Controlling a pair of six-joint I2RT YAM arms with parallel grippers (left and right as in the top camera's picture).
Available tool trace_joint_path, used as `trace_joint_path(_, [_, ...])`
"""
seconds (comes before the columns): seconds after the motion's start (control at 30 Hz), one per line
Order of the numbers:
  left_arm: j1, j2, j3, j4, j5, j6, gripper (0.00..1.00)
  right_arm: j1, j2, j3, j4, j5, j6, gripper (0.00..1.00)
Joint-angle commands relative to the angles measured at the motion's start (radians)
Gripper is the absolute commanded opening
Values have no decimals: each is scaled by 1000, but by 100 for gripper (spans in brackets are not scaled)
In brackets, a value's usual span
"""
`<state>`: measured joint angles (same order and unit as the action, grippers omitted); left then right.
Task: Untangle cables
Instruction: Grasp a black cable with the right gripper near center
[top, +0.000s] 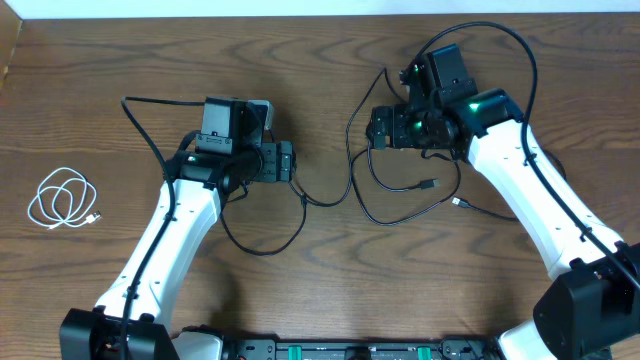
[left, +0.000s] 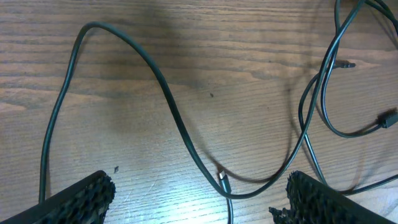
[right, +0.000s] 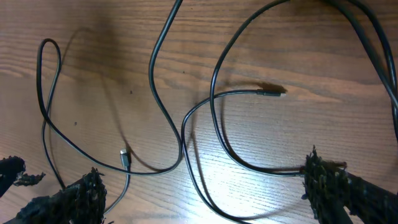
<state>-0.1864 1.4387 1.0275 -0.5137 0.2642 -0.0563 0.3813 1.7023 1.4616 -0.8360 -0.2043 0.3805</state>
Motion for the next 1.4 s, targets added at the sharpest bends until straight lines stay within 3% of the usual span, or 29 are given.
trace_joint_path(0.0, [-1, -8, 6, -5, 5, -6, 89, 6, 0, 4, 3, 11, -27, 99])
trace_joint_path(0.4, [-1, -8, 6, -6, 3, -5, 89, 7, 18, 4, 56, 14, -29, 99])
trace_joint_path(1.07, [0, -8, 6, -101, -119, -5, 89, 112, 370, 4, 261, -3, 23, 98])
trace_joint_path(1.13, [0, -8, 6, -108, -119, -5, 89, 116, 376, 4, 261, 8, 23, 89])
trace_joint_path(1.23, [0, -8, 6, -115, -119, -5, 89, 116, 377, 4, 265, 22, 23, 40])
trace_joint_path(1.27, [0, -8, 6, -115, -119, -5, 89, 116, 377, 5, 270, 22, 23, 15])
trace_joint_path(1.3, [0, -8, 6, -114, -119, -5, 89, 115, 377, 6, 272, 21, 23, 1])
trace_joint_path(1.37, [0, -8, 6, -116, -119, -5, 89, 111, 367, 15, 266, 17, 23, 1])
